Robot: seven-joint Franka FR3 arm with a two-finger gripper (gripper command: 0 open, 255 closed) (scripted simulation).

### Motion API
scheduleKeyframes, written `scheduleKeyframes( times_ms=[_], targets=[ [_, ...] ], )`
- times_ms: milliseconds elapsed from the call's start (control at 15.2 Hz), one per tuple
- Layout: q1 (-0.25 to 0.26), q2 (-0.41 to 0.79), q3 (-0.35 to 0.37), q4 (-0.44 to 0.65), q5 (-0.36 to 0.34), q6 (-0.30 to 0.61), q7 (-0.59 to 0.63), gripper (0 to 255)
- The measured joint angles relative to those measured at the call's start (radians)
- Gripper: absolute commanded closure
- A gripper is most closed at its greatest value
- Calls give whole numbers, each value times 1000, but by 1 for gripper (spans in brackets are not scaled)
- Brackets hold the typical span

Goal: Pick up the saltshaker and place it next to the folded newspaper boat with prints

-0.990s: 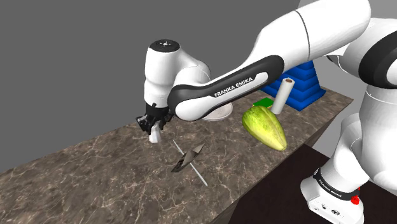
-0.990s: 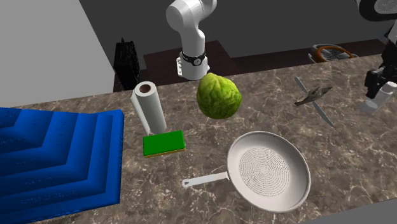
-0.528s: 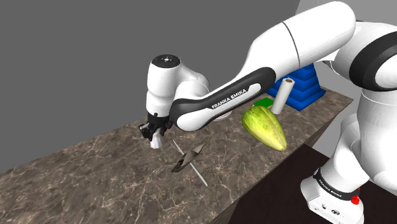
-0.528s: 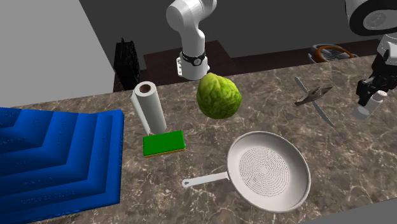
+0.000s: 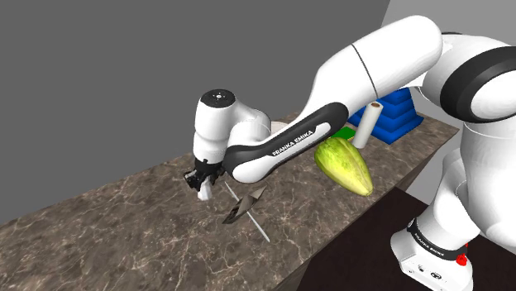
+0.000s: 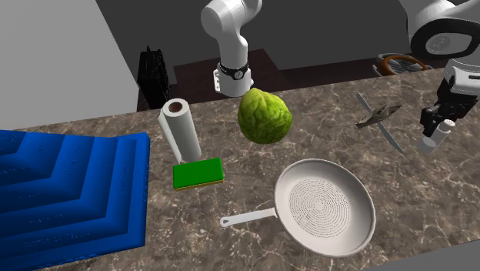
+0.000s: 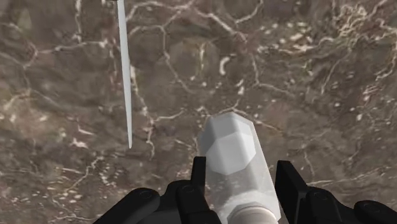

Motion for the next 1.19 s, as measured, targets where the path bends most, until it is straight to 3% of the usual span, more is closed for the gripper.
scheduleKeyframes(
  times_ms=[396, 462, 858, 1188],
  targets=[
    [1, 5, -1, -2, -2, 7, 3, 255],
    [1, 5, -1, -2, -2, 7, 3, 0],
    [1, 5, -1, -2, -2, 7, 3, 0],
    [-2, -90, 12, -26, 17, -61, -8, 0]
  ],
)
